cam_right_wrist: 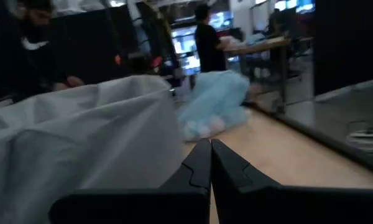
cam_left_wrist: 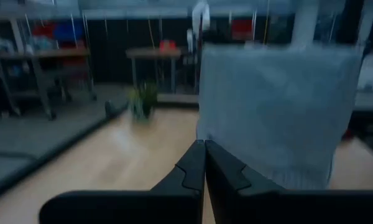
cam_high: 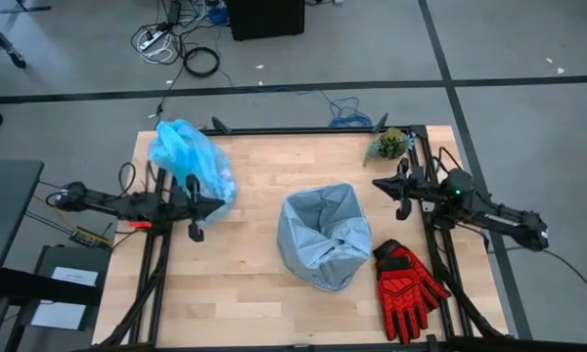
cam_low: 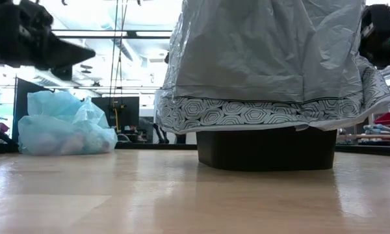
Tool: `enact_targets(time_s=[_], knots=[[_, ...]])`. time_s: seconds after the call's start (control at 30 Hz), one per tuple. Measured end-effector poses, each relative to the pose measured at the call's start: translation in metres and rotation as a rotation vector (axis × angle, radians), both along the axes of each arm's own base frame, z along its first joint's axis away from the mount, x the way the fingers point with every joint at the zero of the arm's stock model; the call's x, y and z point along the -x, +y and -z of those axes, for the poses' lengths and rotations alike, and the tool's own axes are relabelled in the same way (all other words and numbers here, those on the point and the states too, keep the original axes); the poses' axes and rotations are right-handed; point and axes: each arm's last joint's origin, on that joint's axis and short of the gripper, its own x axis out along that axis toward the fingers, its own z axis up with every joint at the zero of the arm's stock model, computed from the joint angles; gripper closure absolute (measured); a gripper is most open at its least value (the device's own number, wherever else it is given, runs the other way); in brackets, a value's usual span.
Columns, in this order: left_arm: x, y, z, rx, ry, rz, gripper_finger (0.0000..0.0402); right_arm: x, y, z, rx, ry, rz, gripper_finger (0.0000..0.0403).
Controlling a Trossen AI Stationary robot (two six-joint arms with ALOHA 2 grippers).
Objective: Place trash/remove bag and relplace
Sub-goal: Return to Home Position
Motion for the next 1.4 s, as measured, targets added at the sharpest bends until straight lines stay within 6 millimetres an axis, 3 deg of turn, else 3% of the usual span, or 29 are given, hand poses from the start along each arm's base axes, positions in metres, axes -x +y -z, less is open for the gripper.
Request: enact_targets(time_s=[0.1, 0.17, 0.43, 0.87, 1.4], knots=[[0.001, 0.0, 0.002, -0.004, 0.014, 0.015, 0.0381, -0.002, -0.006, 0.02, -0.071, 0.097, 0.043, 0.0403], [0.001, -0.001, 0.002, -0.003, 0.017, 0.047, 0.0381, -0.002, -0.007, 0.022, -0.097, 0.118, 0.032, 0.0403], [0.0, -0.003, 0.003, -0.006, 0.025, 0.129, 0.0381, 0.0, -0.005, 0.005, 0.03, -0.025, -0.033, 0.0403], [0.001, -0.008, 0.006, -0.03, 0.054, 0.302, 0.0381, 0.001, 0.001, -0.001, 0.111, -0.069, -0.191, 0.0403], [0.001, -0.009, 0.007, -0.087, 0.063, 0.317, 0.0381, -0.002, 0.001, 0.013, 0.16, 0.071, -0.231, 0.0403]])
